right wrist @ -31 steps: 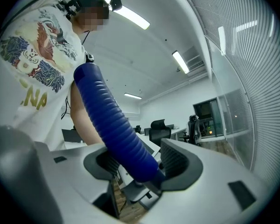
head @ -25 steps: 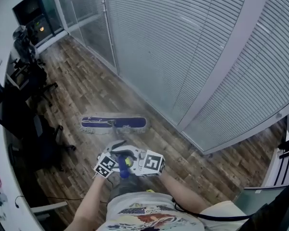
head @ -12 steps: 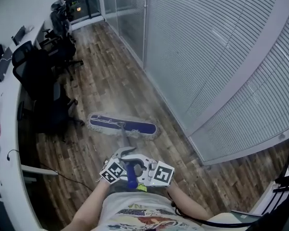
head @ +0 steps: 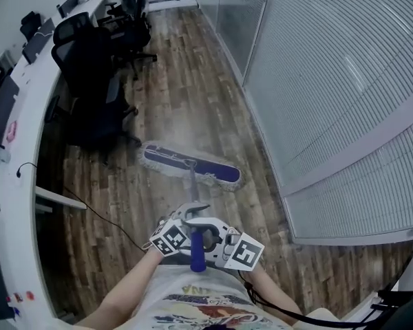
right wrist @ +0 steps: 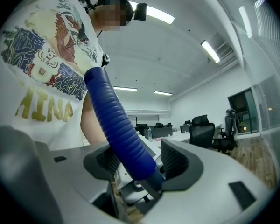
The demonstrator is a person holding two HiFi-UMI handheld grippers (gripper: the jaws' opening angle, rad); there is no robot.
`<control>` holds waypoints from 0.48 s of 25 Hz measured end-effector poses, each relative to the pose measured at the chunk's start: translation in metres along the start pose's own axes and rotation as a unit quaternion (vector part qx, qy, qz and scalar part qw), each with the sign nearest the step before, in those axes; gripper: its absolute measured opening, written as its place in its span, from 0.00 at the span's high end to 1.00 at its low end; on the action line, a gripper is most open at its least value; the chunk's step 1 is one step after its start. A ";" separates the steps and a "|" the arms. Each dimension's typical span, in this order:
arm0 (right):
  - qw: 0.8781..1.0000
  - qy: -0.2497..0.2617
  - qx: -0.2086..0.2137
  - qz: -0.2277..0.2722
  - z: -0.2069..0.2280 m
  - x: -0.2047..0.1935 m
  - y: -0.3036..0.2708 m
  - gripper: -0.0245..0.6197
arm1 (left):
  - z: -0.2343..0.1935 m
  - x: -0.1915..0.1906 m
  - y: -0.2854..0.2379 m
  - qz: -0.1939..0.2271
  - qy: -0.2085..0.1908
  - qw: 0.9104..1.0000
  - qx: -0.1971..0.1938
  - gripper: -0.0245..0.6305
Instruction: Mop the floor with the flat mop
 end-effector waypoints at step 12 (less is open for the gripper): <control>1.000 -0.003 0.021 -0.014 0.060 -0.027 -0.022 0.59 | -0.065 -0.020 -0.015 0.006 -0.015 1.000 0.002 0.71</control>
Point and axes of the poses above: the fingertips, and each gripper's own axes: y backward along the fingers, z to its right, x out of its top, the point moved 2 cm from there along y, backward along the fingers, and after that the axes turned 1 degree about x, right-handed, at the moved point
